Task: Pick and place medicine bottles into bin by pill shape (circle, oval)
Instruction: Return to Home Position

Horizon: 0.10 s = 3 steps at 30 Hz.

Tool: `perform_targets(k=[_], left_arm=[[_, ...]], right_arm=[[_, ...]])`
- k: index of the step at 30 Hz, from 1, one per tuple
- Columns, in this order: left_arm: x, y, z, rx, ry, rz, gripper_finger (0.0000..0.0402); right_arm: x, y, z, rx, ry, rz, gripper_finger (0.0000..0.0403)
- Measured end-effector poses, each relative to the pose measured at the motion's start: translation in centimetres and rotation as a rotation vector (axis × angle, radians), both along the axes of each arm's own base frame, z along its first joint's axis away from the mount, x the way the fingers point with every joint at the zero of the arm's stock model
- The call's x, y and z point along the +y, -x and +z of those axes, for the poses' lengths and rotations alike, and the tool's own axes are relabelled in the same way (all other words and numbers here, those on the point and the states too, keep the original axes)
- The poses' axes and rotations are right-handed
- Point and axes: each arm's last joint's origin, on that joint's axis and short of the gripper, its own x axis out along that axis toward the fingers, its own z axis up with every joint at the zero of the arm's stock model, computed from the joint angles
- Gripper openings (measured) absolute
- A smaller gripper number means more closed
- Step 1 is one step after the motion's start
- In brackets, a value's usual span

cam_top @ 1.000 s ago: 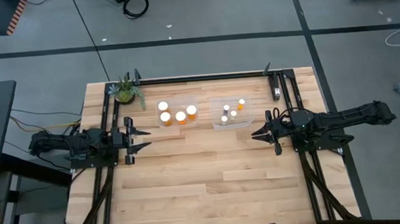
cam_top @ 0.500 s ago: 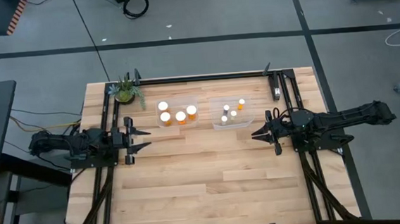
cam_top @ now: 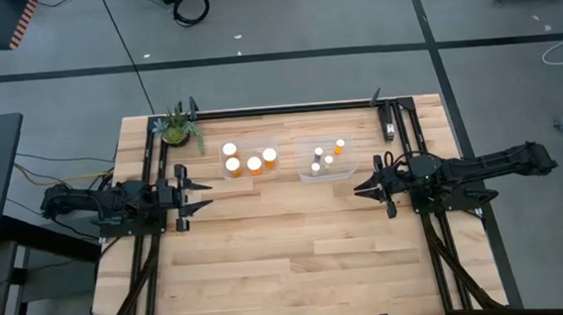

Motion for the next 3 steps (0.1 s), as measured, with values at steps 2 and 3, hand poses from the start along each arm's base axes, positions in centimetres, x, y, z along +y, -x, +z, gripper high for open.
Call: perform_targets(k=[2, 3], left_arm=[[0.00, 0.00, 0.00, 0.000, 0.000, 0.000, 0.0172], [0.00, 0.00, 0.00, 0.000, 0.000, 0.000, 0.0172]], right_arm=[[0.00, 0.00, 0.00, 0.000, 0.000, 0.000, 0.0068], [0.00, 0.00, 0.01, -0.001, 0.000, 0.000, 0.0068]])
